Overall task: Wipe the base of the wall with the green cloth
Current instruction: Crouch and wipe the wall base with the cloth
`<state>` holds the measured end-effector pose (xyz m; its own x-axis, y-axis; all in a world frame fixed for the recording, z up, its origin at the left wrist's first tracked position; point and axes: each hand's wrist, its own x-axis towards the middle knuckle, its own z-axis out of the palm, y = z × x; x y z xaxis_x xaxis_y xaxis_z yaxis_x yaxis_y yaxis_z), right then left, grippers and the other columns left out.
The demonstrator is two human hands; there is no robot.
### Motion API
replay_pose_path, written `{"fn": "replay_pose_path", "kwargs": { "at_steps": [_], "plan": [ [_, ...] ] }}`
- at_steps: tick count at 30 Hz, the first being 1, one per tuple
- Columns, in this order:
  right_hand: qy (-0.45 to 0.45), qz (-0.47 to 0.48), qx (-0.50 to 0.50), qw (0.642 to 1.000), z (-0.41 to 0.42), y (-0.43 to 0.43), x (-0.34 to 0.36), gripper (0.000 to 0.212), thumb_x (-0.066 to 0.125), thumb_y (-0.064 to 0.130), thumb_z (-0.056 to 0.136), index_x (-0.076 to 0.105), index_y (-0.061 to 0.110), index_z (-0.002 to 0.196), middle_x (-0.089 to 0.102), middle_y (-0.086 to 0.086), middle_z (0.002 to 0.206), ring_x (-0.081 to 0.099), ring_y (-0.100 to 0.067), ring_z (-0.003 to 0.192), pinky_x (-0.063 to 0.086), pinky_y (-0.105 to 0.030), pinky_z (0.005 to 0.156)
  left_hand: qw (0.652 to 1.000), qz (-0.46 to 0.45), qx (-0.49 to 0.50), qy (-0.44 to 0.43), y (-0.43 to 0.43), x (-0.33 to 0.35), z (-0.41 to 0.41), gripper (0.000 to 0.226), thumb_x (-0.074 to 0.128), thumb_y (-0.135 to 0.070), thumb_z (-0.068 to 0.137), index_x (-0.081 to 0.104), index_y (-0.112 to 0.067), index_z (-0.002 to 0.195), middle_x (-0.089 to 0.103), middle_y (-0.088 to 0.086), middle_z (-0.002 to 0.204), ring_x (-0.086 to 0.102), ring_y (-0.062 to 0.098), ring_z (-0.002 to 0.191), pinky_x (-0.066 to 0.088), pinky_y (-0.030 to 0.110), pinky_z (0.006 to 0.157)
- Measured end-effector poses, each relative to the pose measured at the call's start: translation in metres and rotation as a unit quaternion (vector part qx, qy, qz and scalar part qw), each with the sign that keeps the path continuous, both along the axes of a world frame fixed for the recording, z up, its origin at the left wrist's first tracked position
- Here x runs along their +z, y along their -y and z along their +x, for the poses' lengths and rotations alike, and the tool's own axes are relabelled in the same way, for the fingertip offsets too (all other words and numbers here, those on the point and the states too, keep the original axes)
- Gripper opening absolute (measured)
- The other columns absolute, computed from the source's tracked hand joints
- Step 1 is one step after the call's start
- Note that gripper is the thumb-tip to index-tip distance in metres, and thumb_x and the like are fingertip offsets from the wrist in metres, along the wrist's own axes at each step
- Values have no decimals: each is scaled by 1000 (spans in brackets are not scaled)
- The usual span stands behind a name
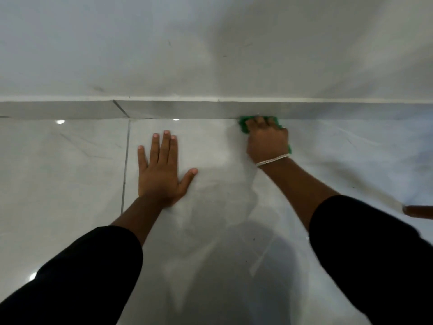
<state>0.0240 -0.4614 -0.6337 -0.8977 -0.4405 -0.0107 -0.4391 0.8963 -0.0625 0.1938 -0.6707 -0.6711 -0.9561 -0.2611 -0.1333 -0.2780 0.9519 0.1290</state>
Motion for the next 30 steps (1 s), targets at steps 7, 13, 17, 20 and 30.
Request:
{"fn": "replay_pose_path", "kwargs": {
  "at_steps": [7, 13, 17, 20, 30],
  "plan": [
    [13, -39, -189, 981, 8, 15, 5, 39, 50, 9, 78, 60, 6, 115, 64, -20, 115, 57, -41, 110, 48, -53, 91, 1000, -5, -1, -7, -1, -3, -1, 95, 21, -73, 90, 4, -9, 159, -1, 11, 169, -4, 31, 156, 4, 63, 121],
    [16, -124, -126, 984, 22, 31, 11, 37, 50, 9, 84, 63, 16, 118, 67, -10, 117, 57, -34, 112, 51, -43, 84, 1000, -9, 2, 2, 0, -2, 0, 95, 19, -73, 89, 2, -10, 159, -3, 10, 169, -5, 31, 156, 5, 62, 121],
    [-27, -279, -304, 911, 5, -13, 11, 37, 51, 9, 88, 64, 18, 121, 71, -11, 114, 64, -32, 103, 51, -34, 82, 1000, -9, 0, 2, 0, -3, 0, 96, 20, -73, 89, 2, -10, 159, -2, 10, 169, -5, 30, 156, 3, 62, 121],
    [-53, -481, -427, 764, -2, -7, 20, 31, 60, 3, 85, 72, 13, 112, 76, -12, 102, 70, -27, 90, 49, -18, 80, 1000, -11, 1, -1, 0, -4, -1, 96, 19, -74, 89, 1, -10, 159, -3, 10, 169, -6, 30, 156, 3, 62, 121],
    [132, -450, -233, 852, 37, 69, 23, 32, 64, 4, 78, 75, 17, 105, 77, -10, 102, 70, -26, 90, 55, -25, 86, 1000, -12, 15, -2, 2, -11, -1, 96, 18, -77, 88, -4, -16, 159, -7, 5, 169, -9, 25, 156, 0, 58, 123]
  ]
}}
